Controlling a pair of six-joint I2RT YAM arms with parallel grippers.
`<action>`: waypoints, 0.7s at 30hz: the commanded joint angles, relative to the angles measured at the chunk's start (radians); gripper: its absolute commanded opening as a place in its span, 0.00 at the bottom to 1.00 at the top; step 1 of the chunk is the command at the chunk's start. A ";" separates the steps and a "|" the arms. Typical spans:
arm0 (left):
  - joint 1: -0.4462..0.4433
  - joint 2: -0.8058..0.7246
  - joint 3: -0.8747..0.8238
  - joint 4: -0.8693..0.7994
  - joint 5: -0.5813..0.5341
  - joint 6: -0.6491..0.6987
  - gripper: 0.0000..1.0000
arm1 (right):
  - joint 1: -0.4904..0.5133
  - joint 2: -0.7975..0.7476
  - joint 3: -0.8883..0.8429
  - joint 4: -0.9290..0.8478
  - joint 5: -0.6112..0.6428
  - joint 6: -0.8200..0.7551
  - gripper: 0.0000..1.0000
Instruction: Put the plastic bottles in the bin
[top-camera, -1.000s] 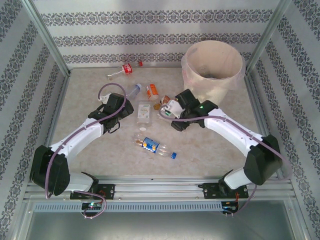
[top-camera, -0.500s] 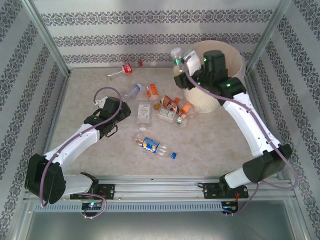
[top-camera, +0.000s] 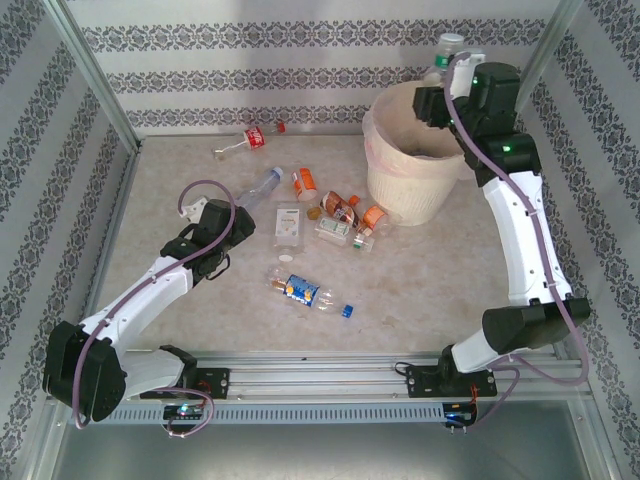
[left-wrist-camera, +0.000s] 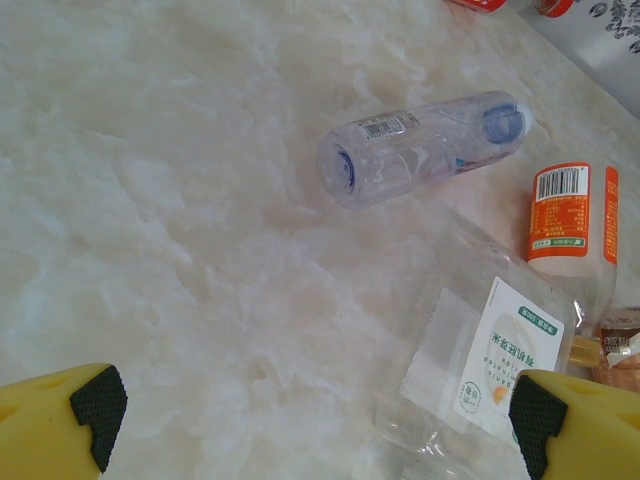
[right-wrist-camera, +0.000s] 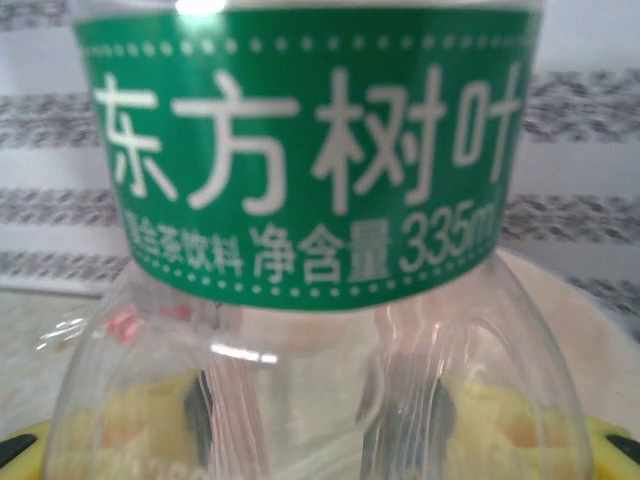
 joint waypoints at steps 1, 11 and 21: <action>0.017 -0.010 -0.015 0.018 -0.006 -0.020 1.00 | -0.042 0.020 0.030 -0.038 0.089 0.079 0.40; 0.019 -0.019 -0.008 0.002 0.101 -0.104 1.00 | -0.065 0.153 0.102 -0.166 0.110 0.121 0.49; 0.012 0.006 -0.020 -0.069 0.361 -0.313 1.00 | -0.053 0.275 0.204 -0.231 0.068 0.159 0.60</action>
